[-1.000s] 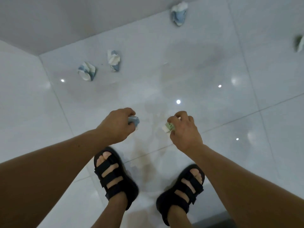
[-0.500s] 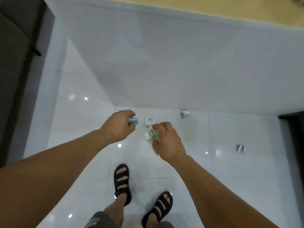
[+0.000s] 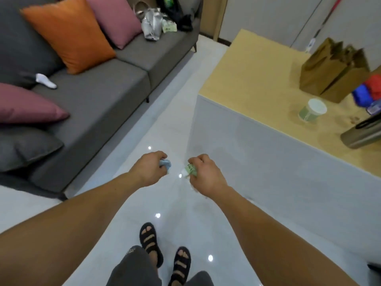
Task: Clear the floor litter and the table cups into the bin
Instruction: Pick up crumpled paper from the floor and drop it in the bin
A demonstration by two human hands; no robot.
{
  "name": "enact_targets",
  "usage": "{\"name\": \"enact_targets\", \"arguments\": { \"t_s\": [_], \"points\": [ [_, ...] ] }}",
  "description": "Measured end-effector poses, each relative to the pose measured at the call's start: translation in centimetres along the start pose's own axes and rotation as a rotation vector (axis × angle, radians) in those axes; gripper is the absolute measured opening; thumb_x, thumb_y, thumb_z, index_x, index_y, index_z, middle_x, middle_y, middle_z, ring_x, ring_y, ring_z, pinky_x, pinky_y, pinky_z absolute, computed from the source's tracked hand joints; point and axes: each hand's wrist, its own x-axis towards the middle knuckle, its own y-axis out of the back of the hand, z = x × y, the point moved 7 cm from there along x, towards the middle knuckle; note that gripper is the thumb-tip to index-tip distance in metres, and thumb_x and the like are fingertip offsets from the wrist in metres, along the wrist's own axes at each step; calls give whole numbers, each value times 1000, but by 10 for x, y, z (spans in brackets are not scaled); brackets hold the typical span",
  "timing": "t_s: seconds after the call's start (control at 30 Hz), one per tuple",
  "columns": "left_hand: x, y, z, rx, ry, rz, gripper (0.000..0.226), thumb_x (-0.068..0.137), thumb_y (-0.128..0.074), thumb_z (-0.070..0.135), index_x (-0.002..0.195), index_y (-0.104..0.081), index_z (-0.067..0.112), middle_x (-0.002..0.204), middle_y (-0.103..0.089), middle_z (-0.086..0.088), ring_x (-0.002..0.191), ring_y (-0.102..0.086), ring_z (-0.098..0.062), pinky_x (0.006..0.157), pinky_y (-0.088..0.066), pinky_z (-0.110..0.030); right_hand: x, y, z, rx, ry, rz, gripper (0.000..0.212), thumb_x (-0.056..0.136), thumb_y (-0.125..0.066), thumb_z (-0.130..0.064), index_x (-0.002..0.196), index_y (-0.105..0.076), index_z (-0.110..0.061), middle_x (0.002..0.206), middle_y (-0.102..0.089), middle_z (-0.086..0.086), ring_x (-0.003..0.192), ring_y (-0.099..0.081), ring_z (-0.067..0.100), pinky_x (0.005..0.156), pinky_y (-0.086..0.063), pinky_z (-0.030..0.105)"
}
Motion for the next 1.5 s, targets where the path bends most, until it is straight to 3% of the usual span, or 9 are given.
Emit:
{"name": "enact_targets", "arguments": {
  "t_s": [0.27,0.37,0.43,0.57,0.67,0.77,1.0,1.23,1.5],
  "points": [
    [-115,110,-113,-136,229,237,35,87,-58,26,121,-58,20,110,-64,-2,90,-60,-20,71,-47,-25,7,-16,-173,-126,324,-75,52,90,-53,-16,141,-45,-23,139,-39,2,120,-46,25,98,-44,34],
    [-170,153,-175,-175,320,342,13,84,-56,28,97,-57,26,90,-60,6,80,-60,-18,53,-38,-20,9,-39,-264,-169,465,-85,50,91,-52,-15,140,-47,-23,137,-41,2,118,-47,24,94,-43,33],
    [-211,181,-221,-194,382,425,6,83,-53,28,89,-54,27,84,-59,6,82,-61,-22,56,-37,-23,6,-60,-330,-201,558,-101,49,90,-52,-16,138,-48,-23,135,-41,2,116,-48,25,92,-42,32],
    [-294,224,-322,-278,529,555,24,87,-53,26,109,-59,19,99,-64,-2,78,-58,-19,62,-44,-26,-8,-112,-458,-240,728,-158,49,88,-54,-20,137,-50,-24,132,-43,3,115,-50,27,94,-44,36],
    [-356,246,-387,-307,632,647,31,91,-53,25,120,-56,15,109,-62,-4,86,-59,-20,69,-49,-28,-27,-154,-542,-274,857,-202,48,88,-55,-20,136,-51,-25,131,-43,2,116,-50,26,94,-43,37],
    [-411,257,-439,-364,711,711,38,91,-55,27,127,-53,15,116,-61,-5,91,-59,-19,70,-45,-25,-46,-194,-610,-312,960,-250,45,88,-55,-20,133,-52,-23,129,-44,3,115,-50,28,93,-43,35],
    [-511,266,-545,-502,890,884,41,89,-58,26,129,-52,16,118,-60,-6,93,-58,-20,74,-48,-28,-88,-290,-748,-453,1203,-374,51,91,-55,-20,140,-46,-23,136,-41,0,119,-48,25,97,-43,34],
    [-609,272,-656,-602,1132,1039,44,88,-59,25,130,-52,13,124,-59,-6,105,-58,-22,82,-46,-27,-127,-399,-894,-510,1485,-485,50,89,-56,-21,138,-49,-23,134,-43,0,116,-51,24,92,-45,30],
    [-715,298,-733,-643,1373,1149,41,88,-58,27,126,-54,13,120,-61,-5,103,-59,-20,87,-50,-32,-187,-489,-1046,-525,1734,-629,49,90,-53,-21,139,-48,-24,136,-42,-1,119,-48,22,92,-40,27]
  ]
}}
